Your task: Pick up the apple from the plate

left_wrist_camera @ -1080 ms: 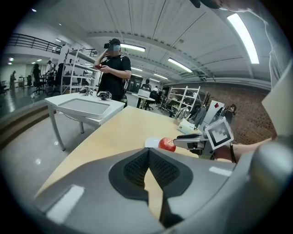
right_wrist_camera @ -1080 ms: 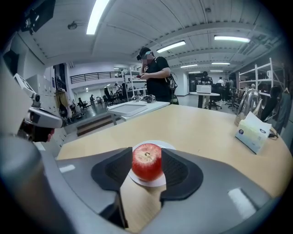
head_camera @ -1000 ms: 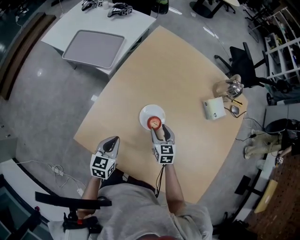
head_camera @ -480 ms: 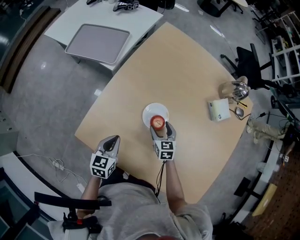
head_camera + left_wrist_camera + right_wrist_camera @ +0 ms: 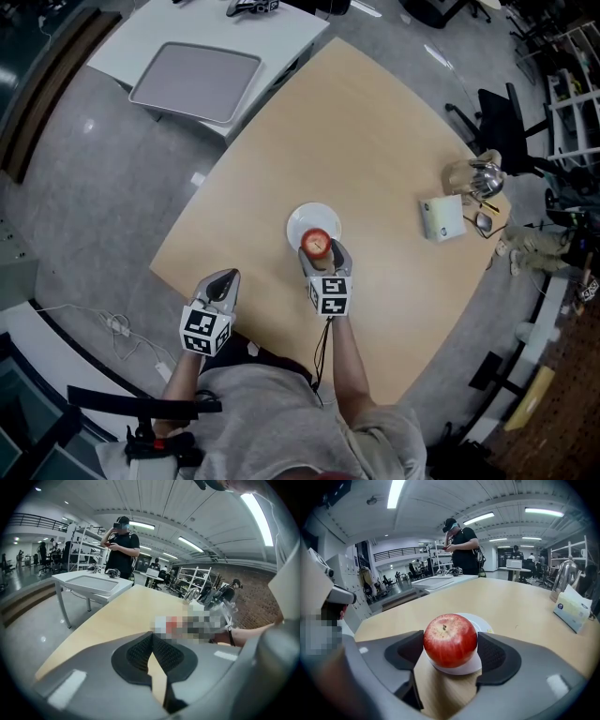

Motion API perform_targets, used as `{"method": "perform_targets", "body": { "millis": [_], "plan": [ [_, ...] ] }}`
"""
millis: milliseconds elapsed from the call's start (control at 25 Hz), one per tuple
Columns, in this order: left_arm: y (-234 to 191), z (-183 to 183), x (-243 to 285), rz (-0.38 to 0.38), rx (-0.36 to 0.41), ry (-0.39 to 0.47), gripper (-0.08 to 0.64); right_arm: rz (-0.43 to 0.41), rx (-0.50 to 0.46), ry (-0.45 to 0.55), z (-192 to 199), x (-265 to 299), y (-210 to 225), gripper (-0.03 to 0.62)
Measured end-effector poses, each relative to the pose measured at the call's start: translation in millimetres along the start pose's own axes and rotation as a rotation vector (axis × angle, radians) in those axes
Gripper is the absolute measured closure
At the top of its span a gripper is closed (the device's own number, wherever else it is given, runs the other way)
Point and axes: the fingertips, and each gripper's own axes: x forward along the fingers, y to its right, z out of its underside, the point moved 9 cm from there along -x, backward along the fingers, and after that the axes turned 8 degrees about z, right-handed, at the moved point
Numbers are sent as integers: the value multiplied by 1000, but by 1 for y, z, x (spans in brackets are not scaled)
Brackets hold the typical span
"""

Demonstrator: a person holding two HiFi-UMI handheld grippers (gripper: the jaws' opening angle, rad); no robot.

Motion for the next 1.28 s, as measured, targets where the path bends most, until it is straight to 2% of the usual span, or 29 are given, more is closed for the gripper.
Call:
{"method": "perform_targets", "body": {
  "millis": [640, 1280],
  "plan": [
    [-2, -5, -1, 9, 17, 14, 540, 1, 59, 12, -3, -5, 5, 232],
    [14, -20, -3, 60, 79, 38, 541, 60, 107, 74, -10, -41, 17, 233]
  ]
}}
